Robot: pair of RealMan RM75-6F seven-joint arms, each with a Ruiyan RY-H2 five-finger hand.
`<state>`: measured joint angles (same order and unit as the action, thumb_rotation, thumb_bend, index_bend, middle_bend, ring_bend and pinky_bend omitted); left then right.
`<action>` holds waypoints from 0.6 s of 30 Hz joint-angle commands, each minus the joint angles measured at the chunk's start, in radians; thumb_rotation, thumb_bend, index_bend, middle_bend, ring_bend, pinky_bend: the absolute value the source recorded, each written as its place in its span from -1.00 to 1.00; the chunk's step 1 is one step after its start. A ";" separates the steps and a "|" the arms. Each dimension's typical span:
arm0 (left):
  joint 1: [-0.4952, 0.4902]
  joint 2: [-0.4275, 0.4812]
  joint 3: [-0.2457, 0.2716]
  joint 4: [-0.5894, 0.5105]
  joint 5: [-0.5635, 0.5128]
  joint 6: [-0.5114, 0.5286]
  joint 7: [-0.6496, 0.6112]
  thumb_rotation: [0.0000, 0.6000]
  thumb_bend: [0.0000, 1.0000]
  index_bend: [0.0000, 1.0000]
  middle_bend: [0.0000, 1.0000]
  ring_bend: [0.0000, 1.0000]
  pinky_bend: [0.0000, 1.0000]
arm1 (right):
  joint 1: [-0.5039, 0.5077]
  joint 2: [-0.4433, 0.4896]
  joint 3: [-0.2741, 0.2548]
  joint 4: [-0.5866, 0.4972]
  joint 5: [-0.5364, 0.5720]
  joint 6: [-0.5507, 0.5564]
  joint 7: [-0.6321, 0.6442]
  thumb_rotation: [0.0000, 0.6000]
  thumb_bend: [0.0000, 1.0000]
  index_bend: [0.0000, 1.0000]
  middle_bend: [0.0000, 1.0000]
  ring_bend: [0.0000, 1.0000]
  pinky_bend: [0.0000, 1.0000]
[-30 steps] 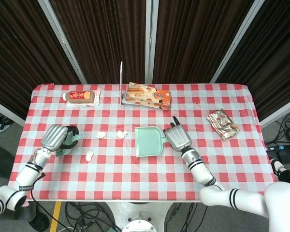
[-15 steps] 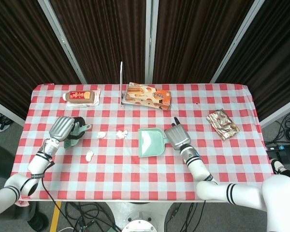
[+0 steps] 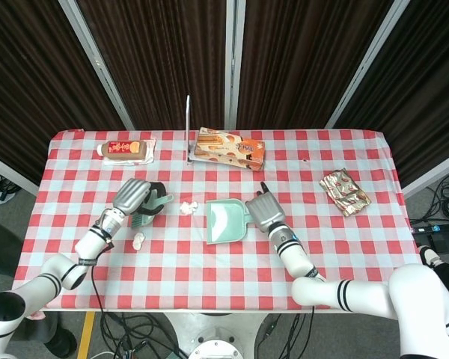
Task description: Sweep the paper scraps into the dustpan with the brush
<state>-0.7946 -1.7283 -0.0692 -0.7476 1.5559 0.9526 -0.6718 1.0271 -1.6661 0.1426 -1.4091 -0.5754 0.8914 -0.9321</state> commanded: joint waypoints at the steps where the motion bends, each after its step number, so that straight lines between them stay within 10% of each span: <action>1: -0.015 -0.008 -0.004 -0.016 0.002 0.003 -0.032 1.00 -0.17 0.03 0.10 0.35 0.76 | 0.010 -0.011 -0.003 0.012 -0.004 0.003 0.001 1.00 -0.28 0.40 0.25 -0.52 -1.00; 18: -0.091 -0.018 0.001 -0.169 0.052 0.054 -0.176 1.00 -0.16 0.03 0.10 0.26 0.76 | 0.025 -0.068 -0.002 0.082 -0.074 -0.004 0.090 1.00 -0.28 0.40 0.25 -0.52 -1.00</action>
<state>-0.8811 -1.7478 -0.0701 -0.9035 1.6036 1.0001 -0.8399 1.0546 -1.7315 0.1395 -1.3317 -0.6385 0.8903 -0.8554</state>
